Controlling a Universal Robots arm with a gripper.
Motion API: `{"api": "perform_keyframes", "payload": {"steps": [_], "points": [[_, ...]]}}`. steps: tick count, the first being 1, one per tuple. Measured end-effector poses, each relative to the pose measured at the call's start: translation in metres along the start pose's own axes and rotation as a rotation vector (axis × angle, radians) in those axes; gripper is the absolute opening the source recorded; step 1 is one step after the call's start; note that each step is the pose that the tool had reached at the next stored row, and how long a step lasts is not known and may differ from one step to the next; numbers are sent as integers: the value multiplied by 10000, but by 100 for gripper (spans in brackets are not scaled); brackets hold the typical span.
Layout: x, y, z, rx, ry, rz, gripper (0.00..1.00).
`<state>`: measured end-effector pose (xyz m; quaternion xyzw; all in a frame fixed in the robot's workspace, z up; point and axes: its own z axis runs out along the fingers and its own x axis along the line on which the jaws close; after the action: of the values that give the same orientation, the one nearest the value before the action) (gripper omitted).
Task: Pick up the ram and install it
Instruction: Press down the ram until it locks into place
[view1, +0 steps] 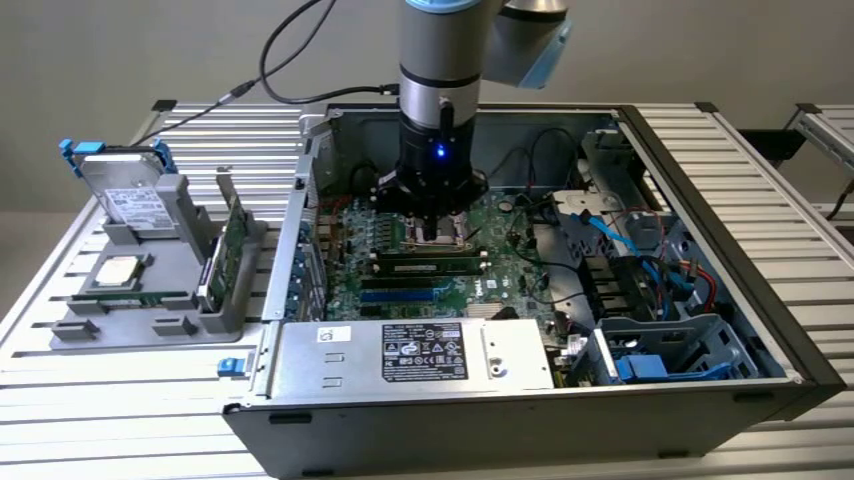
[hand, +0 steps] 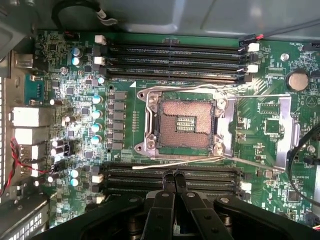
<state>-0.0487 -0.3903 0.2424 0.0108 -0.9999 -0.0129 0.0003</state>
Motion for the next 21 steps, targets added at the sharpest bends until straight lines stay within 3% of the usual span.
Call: {"api": "perform_keyframes", "payload": {"steps": [21], "points": [[0,-364,-97,-27,-5,207,10]]}}
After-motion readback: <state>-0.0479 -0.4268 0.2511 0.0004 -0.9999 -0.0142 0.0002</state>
